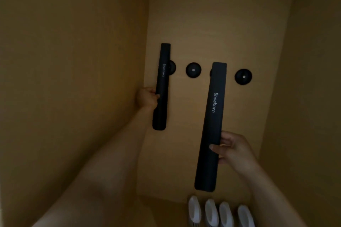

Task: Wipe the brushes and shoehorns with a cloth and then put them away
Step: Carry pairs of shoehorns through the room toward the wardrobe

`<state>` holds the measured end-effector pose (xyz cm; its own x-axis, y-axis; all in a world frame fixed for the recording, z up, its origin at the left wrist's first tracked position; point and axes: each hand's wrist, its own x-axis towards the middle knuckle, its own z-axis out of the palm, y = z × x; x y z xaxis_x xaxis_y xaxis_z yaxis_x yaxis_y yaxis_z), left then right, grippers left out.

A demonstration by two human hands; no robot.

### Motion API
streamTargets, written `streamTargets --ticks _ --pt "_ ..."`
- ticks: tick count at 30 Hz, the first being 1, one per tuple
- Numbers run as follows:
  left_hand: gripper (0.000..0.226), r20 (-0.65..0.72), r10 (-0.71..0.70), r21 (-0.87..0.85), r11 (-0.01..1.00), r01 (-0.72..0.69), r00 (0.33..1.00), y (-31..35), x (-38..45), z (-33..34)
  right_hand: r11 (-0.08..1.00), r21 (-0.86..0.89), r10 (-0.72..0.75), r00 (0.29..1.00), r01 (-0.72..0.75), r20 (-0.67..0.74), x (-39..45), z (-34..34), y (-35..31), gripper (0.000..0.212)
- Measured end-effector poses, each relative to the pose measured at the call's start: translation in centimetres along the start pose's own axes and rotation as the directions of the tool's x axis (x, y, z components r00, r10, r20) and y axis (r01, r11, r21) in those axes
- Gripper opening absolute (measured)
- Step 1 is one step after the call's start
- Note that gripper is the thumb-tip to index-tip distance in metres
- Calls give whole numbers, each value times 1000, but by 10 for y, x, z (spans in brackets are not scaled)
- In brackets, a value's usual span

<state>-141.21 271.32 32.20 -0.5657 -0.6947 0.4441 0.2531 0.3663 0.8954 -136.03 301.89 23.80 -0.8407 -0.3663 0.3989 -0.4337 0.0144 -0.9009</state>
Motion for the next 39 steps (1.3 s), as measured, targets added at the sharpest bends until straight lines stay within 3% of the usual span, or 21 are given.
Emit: streamTargets --ticks 18,25,29,31,33,35,39 --pt "34 -4 49 36 998 -49 999 -5 30 18 998 15 -60 998 60 -16 39 19 -15 35" --pt "28 25 39 56 998 -40 999 -10 28 16 998 0 -60 998 60 -11 48 20 -19 32" --pt "21 -63 155 134 980 -145 986 0 13 9 999 -1 -42 999 42 -10 53 22 -21 31" --pt "19 -93 245 84 968 -237 965 8 -5 7 999 -10 -34 999 34 -18 57 23 -22 31" --pt "15 -6 307 -13 952 -307 952 14 -28 5 1000 -15 -25 999 25 -30 61 24 -25 30" --pt "13 164 346 -107 937 -332 924 15 -53 4 1000 -19 -16 999 15 -43 64 25 -27 28" --pt "9 383 448 -162 894 -419 808 13 -95 8 999 -42 -3 998 1 -58 68 29 -32 26"
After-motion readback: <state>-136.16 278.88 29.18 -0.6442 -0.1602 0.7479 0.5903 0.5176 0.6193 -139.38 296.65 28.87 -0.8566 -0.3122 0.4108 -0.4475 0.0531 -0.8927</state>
